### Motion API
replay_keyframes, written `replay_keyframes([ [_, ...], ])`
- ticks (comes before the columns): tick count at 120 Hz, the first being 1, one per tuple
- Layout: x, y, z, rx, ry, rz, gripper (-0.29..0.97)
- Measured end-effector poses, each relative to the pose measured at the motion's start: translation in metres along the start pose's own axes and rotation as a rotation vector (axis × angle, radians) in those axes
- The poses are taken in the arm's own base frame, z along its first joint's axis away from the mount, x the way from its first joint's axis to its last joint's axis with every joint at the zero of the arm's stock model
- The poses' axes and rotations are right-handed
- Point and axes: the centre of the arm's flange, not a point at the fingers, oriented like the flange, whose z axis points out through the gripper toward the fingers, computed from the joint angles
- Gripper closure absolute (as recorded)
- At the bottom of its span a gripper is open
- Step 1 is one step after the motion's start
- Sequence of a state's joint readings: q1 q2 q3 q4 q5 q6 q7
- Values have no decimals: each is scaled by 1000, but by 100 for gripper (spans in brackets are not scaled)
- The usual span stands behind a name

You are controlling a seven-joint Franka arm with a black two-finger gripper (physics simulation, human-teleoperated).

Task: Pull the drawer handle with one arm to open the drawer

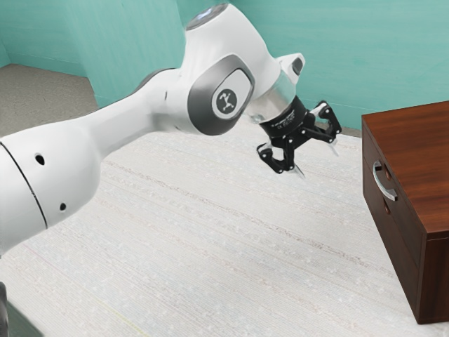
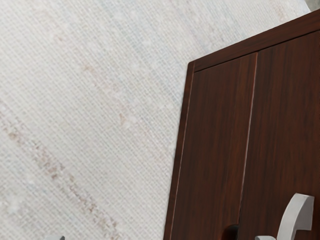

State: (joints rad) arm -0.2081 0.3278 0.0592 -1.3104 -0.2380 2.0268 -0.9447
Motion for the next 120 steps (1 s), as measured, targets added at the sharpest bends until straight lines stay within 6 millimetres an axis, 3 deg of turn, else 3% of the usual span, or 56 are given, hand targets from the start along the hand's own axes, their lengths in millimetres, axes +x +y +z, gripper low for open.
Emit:
replay_keyframes([
  [46, -26, 21, 28, -44, 3, 3, 29],
  [120, -53, 36, 50, -68, -2, 12, 35],
])
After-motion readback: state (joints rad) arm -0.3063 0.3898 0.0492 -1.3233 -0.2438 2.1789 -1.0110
